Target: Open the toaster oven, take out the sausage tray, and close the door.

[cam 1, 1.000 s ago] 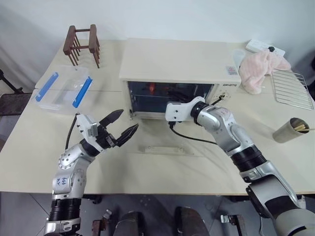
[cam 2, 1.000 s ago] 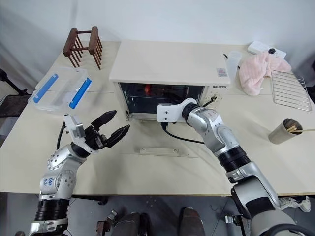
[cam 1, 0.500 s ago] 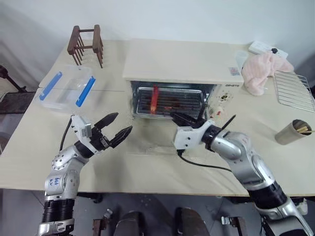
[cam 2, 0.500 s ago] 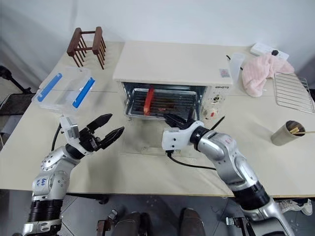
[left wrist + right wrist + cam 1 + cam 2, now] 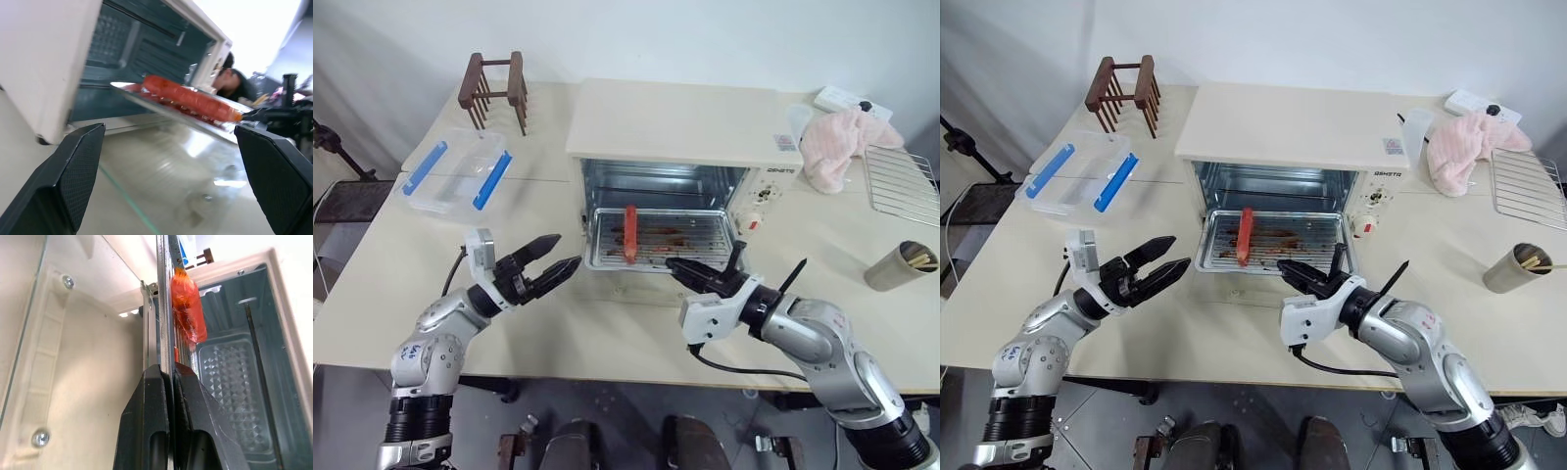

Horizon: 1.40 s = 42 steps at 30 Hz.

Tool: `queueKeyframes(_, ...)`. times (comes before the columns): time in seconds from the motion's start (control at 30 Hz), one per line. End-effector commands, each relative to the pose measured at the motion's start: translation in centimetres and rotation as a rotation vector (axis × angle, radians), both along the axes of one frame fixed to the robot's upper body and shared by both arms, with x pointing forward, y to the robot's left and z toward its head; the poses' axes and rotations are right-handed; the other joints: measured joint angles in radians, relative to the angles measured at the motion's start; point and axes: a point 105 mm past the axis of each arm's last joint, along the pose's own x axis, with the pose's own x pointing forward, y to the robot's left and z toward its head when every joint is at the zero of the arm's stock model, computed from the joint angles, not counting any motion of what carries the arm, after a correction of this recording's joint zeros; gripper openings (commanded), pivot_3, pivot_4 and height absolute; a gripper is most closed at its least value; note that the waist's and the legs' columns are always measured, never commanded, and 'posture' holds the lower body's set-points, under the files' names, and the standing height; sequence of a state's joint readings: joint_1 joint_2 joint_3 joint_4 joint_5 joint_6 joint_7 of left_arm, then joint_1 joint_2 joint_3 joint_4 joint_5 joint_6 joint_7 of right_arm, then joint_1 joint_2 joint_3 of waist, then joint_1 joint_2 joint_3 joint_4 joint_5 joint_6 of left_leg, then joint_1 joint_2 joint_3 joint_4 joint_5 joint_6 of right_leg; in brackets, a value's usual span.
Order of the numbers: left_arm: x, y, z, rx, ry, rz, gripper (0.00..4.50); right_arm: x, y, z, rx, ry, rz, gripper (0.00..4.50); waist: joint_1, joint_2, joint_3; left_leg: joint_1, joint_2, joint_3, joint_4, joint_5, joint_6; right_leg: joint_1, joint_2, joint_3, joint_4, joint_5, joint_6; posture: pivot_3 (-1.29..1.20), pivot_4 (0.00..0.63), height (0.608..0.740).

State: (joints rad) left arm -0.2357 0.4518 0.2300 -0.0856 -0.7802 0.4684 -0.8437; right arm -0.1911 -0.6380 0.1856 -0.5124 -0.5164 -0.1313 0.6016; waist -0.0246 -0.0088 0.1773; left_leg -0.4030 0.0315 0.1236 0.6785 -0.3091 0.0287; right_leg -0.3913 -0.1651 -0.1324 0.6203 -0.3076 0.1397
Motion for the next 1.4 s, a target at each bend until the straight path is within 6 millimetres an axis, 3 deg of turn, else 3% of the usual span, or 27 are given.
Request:
queueKeyframes(0.03,-0.5,-0.7,1.6,-0.060,0.073,-0.092,4.50,-0.7,-0.6,1.5,-0.005,-0.075,0.009,0.01,0.002,0.000,0.000,0.000,0.000,0.000,0.000,0.000,0.000,0.000,0.000,0.000,0.001,0.000,0.000,0.00,0.150,0.740)
queueKeyframes(0.27,0.5,-2.1,2.5,-0.173,0.343,-0.215,4.50,-1.0,-0.6,1.9,-0.037,-0.129,0.060,0.01,0.002,-0.001,0.001,0.000,0.001,-0.001,0.002,0.000,0.000,0.001,0.000,0.001,0.001,0.000,0.000,0.00,0.150,0.740)
queueKeyframes(0.57,2.1,-3.0,2.8,-0.190,0.508,-0.234,4.50,-0.9,0.2,2.2,-0.048,-0.153,0.148,0.01,0.000,-0.001,0.001,0.000,0.000,-0.001,0.003,0.000,0.000,0.000,0.000,0.001,0.002,0.000,0.000,0.00,0.150,0.740)
queueKeyframes(0.7,1.8,-3.9,3.0,-0.190,0.573,-0.282,3.60,-0.8,0.5,2.2,-0.044,-0.154,0.169,0.00,0.000,-0.001,0.001,0.000,0.000,-0.001,0.003,0.000,0.000,0.001,0.000,0.002,0.002,0.000,0.000,0.00,0.150,0.740)
queueKeyframes(1.07,1.0,-4.3,3.1,-0.213,0.687,-0.334,0.21,-0.6,0.7,2.4,-0.032,-0.155,0.196,0.00,0.000,-0.002,0.001,0.000,0.000,-0.001,0.003,0.000,0.000,0.001,0.000,0.002,0.003,0.000,0.000,0.00,0.150,0.740)
queueKeyframes(1.1,1.0,-4.3,3.1,-0.220,0.692,-0.329,0.05,-0.5,0.6,2.4,-0.033,-0.152,0.194,0.00,0.000,-0.002,0.001,0.000,0.000,-0.001,0.003,0.000,0.000,0.001,0.000,0.002,0.003,0.000,0.000,0.00,0.150,0.740)
queueKeyframes(1.37,1.0,-3.7,2.3,-0.286,0.784,-0.303,0.05,-0.3,0.1,2.3,0.030,-0.055,0.192,0.00,0.000,-0.002,0.001,0.000,0.000,-0.002,0.003,0.000,0.000,0.001,0.000,0.003,0.003,0.000,0.000,0.00,0.150,0.740)
queueKeyframes(1.4,1.0,-3.6,2.2,-0.299,0.795,-0.296,0.02,-0.4,0.1,2.3,0.044,-0.025,0.194,0.29,0.000,-0.002,0.001,0.000,0.000,-0.002,0.003,0.000,0.000,0.001,0.000,0.003,0.003,0.000,0.000,0.00,0.150,0.740)
